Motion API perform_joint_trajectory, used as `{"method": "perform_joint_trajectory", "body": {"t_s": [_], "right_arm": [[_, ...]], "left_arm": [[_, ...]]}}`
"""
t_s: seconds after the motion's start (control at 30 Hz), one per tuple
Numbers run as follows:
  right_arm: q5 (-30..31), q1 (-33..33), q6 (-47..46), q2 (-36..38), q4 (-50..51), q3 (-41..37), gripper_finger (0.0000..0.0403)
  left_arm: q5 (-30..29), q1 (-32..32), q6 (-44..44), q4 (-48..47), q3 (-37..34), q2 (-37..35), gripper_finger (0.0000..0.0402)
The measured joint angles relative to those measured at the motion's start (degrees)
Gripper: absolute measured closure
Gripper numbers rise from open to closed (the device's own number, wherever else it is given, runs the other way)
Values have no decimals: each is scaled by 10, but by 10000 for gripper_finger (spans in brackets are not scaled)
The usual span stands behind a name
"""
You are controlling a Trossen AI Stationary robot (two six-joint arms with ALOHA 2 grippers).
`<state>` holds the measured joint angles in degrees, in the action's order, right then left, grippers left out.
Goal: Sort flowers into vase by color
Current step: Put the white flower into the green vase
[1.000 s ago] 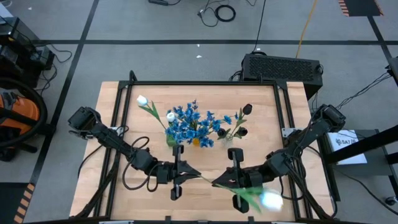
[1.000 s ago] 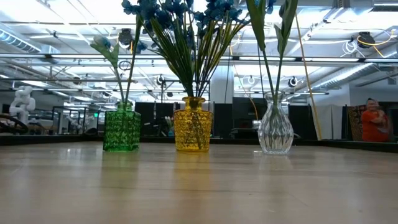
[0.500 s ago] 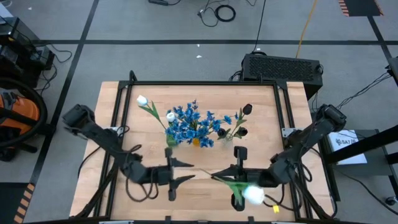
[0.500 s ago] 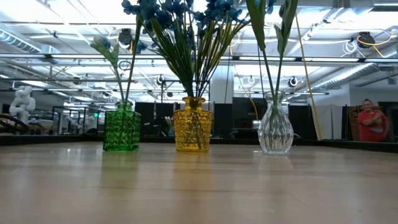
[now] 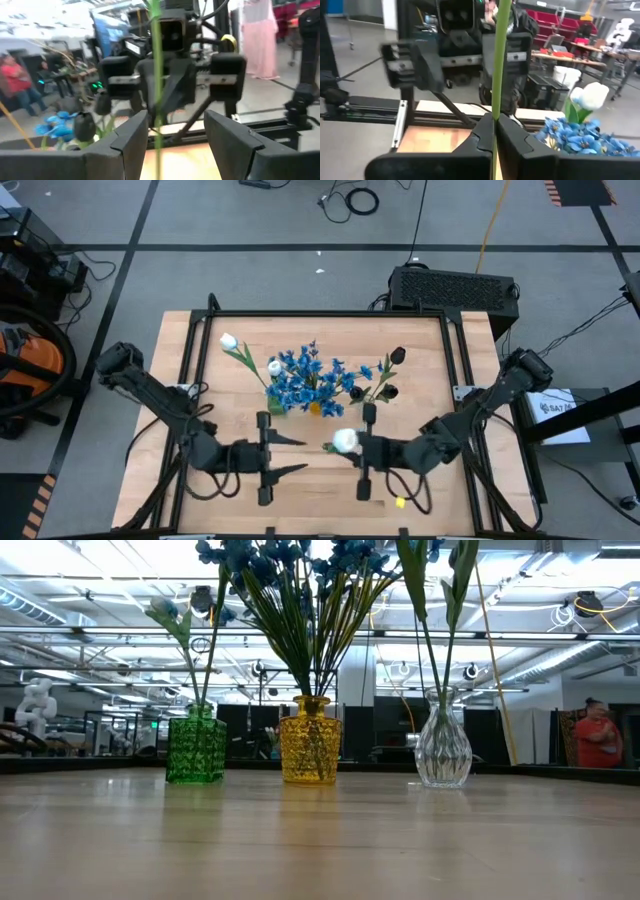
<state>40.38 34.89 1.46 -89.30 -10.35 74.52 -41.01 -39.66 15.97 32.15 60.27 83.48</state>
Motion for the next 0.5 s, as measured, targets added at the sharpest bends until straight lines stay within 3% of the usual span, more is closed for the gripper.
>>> {"method": "perform_joint_trajectory", "body": {"t_s": [0.17,0.5], "right_arm": [[-2,-23,-19,-8,19,0,403],[-3,-41,-27,-10,34,0,402]], "left_arm": [[35,36,-50,-100,47,0,201],[48,57,-52,-88,49,0,201]]}}
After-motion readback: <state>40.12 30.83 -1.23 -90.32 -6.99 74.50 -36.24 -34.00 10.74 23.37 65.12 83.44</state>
